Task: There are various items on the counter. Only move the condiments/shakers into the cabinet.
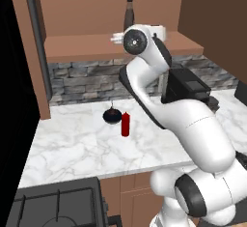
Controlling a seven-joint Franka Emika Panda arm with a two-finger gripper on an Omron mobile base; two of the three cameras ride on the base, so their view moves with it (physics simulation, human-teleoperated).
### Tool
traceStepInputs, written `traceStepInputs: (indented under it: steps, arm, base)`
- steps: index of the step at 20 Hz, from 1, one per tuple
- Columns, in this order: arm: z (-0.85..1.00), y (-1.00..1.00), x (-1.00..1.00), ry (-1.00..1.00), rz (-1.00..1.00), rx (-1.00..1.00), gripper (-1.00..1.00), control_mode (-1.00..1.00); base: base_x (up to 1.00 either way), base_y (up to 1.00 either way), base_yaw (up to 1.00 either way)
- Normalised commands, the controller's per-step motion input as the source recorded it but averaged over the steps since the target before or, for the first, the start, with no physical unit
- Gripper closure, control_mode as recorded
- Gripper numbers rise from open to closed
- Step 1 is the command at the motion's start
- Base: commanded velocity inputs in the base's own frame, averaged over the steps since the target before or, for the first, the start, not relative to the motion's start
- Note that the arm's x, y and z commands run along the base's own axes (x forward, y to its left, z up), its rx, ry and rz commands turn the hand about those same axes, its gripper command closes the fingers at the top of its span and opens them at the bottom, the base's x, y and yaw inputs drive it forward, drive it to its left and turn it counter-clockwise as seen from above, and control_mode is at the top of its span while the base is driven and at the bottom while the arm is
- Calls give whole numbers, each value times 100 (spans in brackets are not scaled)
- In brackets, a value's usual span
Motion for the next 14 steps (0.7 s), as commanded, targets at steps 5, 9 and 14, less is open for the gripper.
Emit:
traceStepInputs:
  steps: [5, 9, 14]
  arm:
    - [-55, 0, -100, 2, -27, 1, -100, -100]
    - [-66, 0, -100, 6, -35, 1, -100, -100]
    - [-87, 0, -100, 16, -39, 2, -100, -100]
  base:
    - [0, 0, 0]
    - [0, 0, 0]
    - [0, 0, 0]
